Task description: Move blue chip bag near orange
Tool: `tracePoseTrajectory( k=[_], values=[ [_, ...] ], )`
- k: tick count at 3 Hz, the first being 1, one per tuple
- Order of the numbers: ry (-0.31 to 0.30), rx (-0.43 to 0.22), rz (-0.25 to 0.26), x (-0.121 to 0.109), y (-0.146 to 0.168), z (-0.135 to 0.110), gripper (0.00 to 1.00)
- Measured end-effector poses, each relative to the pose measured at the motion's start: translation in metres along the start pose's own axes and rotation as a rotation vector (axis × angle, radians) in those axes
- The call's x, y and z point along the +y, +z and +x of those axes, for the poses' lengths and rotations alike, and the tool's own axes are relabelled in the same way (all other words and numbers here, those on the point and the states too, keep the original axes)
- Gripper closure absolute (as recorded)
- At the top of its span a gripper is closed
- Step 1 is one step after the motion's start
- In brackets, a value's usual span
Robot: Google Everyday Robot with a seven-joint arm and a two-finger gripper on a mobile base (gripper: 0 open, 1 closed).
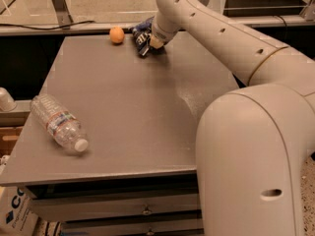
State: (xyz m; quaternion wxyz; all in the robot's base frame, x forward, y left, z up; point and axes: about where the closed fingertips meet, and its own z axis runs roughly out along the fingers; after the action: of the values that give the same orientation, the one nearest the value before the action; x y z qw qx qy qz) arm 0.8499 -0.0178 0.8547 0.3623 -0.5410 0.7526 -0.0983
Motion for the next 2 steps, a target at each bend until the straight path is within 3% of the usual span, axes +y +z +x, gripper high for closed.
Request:
tracePoseTrajectory(
  k=[1,2],
  values=[
    [-0.001,-0.002,-0.012,0.0033,-0.0004,-0.0045,0.14],
    [-0.002,-0.002,-0.018,0.0043,-0.0029,-0.0057,0.0]
  ],
)
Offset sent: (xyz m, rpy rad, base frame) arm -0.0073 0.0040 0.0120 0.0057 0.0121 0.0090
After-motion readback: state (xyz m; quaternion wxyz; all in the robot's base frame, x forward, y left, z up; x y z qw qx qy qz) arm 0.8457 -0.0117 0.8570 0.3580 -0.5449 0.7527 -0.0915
